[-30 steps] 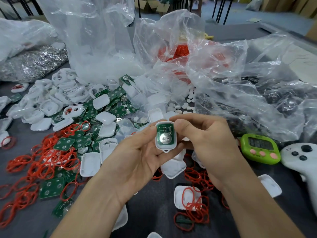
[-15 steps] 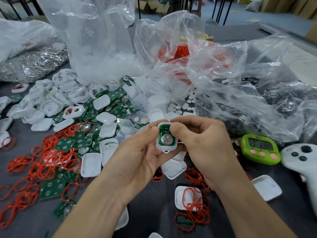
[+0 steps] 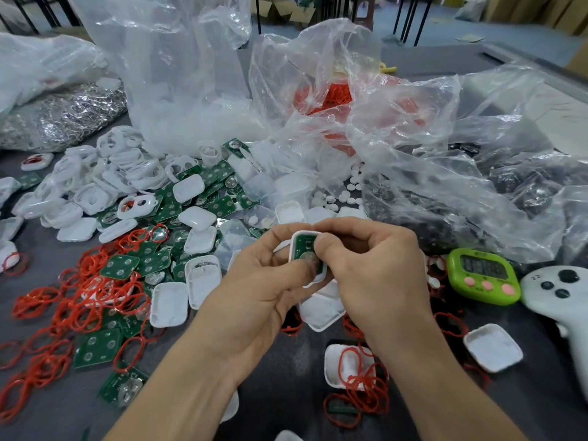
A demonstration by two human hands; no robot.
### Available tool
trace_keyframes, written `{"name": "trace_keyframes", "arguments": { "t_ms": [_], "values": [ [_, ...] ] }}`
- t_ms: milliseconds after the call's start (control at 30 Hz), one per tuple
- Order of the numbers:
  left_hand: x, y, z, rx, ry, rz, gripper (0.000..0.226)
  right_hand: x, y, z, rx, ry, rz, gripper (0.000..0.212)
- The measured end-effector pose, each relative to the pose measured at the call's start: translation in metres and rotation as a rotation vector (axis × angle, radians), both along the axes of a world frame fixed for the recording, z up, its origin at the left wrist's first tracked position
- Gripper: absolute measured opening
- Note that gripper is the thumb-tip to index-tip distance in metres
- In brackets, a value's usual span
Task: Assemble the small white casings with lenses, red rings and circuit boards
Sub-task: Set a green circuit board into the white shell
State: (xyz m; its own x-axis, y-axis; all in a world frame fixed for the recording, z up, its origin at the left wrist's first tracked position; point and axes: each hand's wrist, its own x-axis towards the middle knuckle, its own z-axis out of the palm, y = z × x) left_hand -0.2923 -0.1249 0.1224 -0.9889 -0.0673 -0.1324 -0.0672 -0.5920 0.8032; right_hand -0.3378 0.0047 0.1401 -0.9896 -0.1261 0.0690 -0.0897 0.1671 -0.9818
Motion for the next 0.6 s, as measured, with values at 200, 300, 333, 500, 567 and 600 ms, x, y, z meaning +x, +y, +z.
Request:
{"name": "trace_keyframes", "arguments": {
  "t_ms": [200,300,333,500,567,600],
  "values": [
    [0.0005,-0.0022,0.0008,-0.011,0.008,-0.019,0.033,0.0038,-0.0020,-0.0026,-0.024,0.011,-0.059,0.018],
    [0.0003,-0.0019,0.0016,-0.017,0.001,-0.019,0.032,0.0040,-0.0027,-0.0027,-0.019,0.011,-0.050,0.017],
    [0.0000,-0.0018,0.0018,-0.018,-0.002,-0.017,0.032,0.0033,-0.0026,-0.0025,-0.023,0.003,-0.037,0.016],
    [-0.0002,0.0004,0.0055,-0.037,-0.009,0.000,0.035,0.0001,-0.0014,-0.0007,-0.029,-0.031,0.015,0.014],
    [0.0005,0.0014,0.0063,-0.072,-0.007,0.008,0.035,-0.0003,-0.0015,-0.0001,-0.011,-0.035,0.020,0.010],
    [0.0009,0.0017,0.0061,-0.095,-0.007,0.013,0.036,-0.0006,-0.0012,0.0003,-0.001,-0.038,0.020,0.008]
  ]
}}
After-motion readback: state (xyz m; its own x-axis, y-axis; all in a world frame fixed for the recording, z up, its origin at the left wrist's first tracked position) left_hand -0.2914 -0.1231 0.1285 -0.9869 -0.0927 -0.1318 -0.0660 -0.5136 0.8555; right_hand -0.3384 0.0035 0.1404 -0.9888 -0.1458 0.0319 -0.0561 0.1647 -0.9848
